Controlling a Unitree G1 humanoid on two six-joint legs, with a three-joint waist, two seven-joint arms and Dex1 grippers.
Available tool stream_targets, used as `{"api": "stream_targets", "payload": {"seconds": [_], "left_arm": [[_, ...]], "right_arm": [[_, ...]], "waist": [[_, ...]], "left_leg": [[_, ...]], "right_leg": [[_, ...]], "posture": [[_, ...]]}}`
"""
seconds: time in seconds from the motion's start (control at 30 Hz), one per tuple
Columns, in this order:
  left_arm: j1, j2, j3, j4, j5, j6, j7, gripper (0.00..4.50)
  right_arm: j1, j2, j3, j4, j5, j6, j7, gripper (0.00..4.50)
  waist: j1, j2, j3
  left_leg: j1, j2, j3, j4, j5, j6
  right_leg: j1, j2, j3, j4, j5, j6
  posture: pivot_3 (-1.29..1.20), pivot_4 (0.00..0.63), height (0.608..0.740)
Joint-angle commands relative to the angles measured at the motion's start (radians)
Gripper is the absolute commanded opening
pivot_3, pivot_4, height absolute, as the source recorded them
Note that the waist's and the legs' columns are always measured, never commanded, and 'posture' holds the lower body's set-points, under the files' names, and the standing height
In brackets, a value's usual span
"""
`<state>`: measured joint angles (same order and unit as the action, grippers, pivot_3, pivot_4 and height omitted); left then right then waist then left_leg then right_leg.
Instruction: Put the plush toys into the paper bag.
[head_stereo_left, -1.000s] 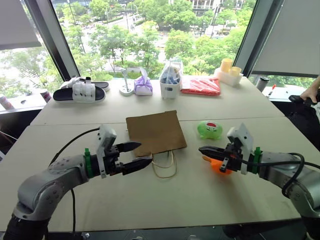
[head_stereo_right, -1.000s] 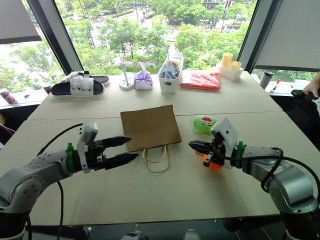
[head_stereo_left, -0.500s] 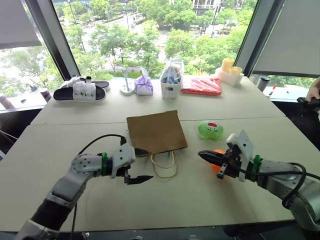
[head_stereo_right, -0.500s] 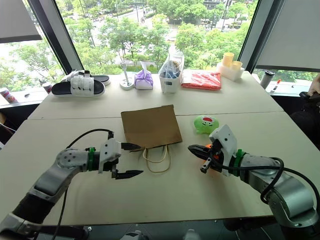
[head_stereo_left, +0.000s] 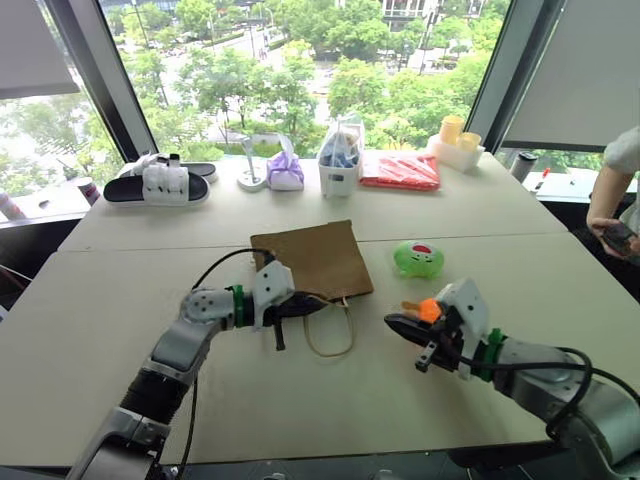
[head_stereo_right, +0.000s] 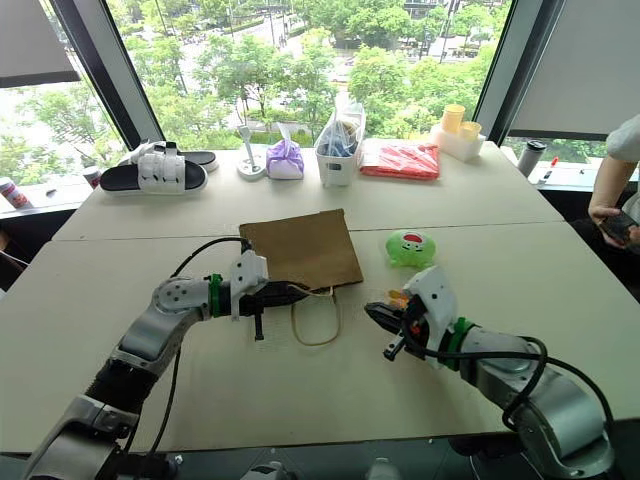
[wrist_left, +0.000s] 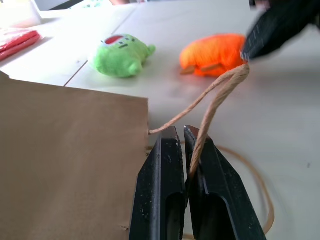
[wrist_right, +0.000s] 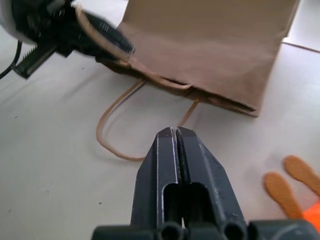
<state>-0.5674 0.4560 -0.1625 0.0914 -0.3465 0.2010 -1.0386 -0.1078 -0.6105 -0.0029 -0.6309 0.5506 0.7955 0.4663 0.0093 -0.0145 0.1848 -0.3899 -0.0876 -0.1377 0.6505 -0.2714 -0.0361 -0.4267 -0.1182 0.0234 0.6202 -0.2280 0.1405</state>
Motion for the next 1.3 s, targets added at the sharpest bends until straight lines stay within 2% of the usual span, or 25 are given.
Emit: {"api": "stream_targets", "payload": {"seconds": [0.03, 0.17, 0.3, 0.43, 0.57, 0.83, 0.93, 1.17, 1.3], "left_arm": [[-0.055, -0.009, 0.092, -0.118, -0.15, 0.169, 0.031, 0.06], [-0.059, -0.003, 0.141, -0.214, -0.251, 0.317, 0.071, 0.06], [-0.061, -0.002, 0.168, -0.261, -0.304, 0.393, 0.104, 0.06], [-0.064, -0.01, 0.217, -0.312, -0.378, 0.474, 0.165, 0.06], [-0.141, -0.049, 0.317, -0.284, -0.454, 0.518, 0.293, 0.06], [-0.282, -0.036, 0.459, -0.185, -0.511, 0.509, 0.409, 0.06], [-0.301, -0.038, 0.475, -0.175, -0.527, 0.506, 0.431, 0.06], [-0.13, -0.062, 0.35, -0.291, -0.482, 0.499, 0.382, 0.06], [-0.02, -0.083, 0.274, -0.351, -0.441, 0.457, 0.359, 0.06]], "right_arm": [[-0.077, 0.101, 0.098, 0.056, -0.103, -0.052, -0.093, 0.0], [-0.179, 0.232, 0.191, 0.236, -0.213, -0.115, -0.153, 0.0], [-0.248, 0.312, 0.233, 0.386, -0.298, -0.201, -0.172, 0.0], [-0.38, 0.433, 0.255, 0.675, -0.385, -0.316, -0.214, 0.0], [-0.389, 0.482, 0.279, 0.807, -0.445, -0.363, -0.219, 0.0], [-0.318, 0.45, 0.276, 0.784, -0.496, -0.378, -0.169, 0.0], [-0.303, 0.434, 0.27, 0.765, -0.503, -0.37, -0.149, 0.0], [-0.307, 0.421, 0.23, 0.669, -0.483, -0.323, -0.128, 0.0], [-0.282, 0.37, 0.173, 0.408, -0.411, -0.193, -0.074, 0.0]], "waist": [[-0.004, 0.0, 0.0], [-0.021, 0.0, 0.0], [-0.023, 0.0, 0.0], [-0.031, 0.0, 0.0], [-0.023, 0.0, 0.0], [-0.028, 0.0, -0.001], [-0.026, -0.001, -0.001], [-0.026, 0.0, -0.001], [-0.023, 0.0, -0.001]], "left_leg": [[0.0, 0.0, -0.001, 0.0, 0.0, 0.0], [0.001, 0.0, -0.002, 0.0, 0.001, -0.001], [0.001, 0.0, -0.002, -0.001, 0.002, -0.003], [0.002, 0.0, -0.001, -0.001, 0.005, -0.009], [0.002, 0.0, -0.001, -0.001, 0.006, -0.011], [0.003, -0.001, -0.001, -0.001, 0.006, -0.011], [0.003, -0.001, -0.001, -0.001, 0.006, -0.011], [0.004, -0.001, -0.001, -0.001, 0.006, -0.011], [0.003, -0.001, -0.002, -0.001, 0.006, -0.011]], "right_leg": [[0.0, 0.0, 0.0, 0.0, 0.0, 0.0], [0.0, 0.0, 0.0, 0.002, 0.0, 0.0], [-0.002, 0.0, 0.0, 0.004, 0.0, 0.0], [-0.003, 0.001, 0.002, 0.007, 0.0, 0.0], [-0.004, 0.001, 0.001, 0.009, 0.0, -0.001], [-0.003, 0.001, 0.001, 0.009, 0.0, -0.001], [-0.003, 0.001, 0.001, 0.009, 0.0, -0.001], [-0.002, 0.001, 0.001, 0.009, 0.0, -0.001], [-0.003, 0.001, 0.001, 0.009, 0.0, -0.001]], "posture": [[0.0, 0.15, 0.74], [0.0, 0.15, 0.74], [0.0, 0.15, 0.74], [0.0, 0.15, 0.74], [0.0, 0.15, 0.74], [0.0, 0.15, 0.74], [0.0, 0.15, 0.74], [0.0, 0.15, 0.74], [0.0, 0.15, 0.74]]}}
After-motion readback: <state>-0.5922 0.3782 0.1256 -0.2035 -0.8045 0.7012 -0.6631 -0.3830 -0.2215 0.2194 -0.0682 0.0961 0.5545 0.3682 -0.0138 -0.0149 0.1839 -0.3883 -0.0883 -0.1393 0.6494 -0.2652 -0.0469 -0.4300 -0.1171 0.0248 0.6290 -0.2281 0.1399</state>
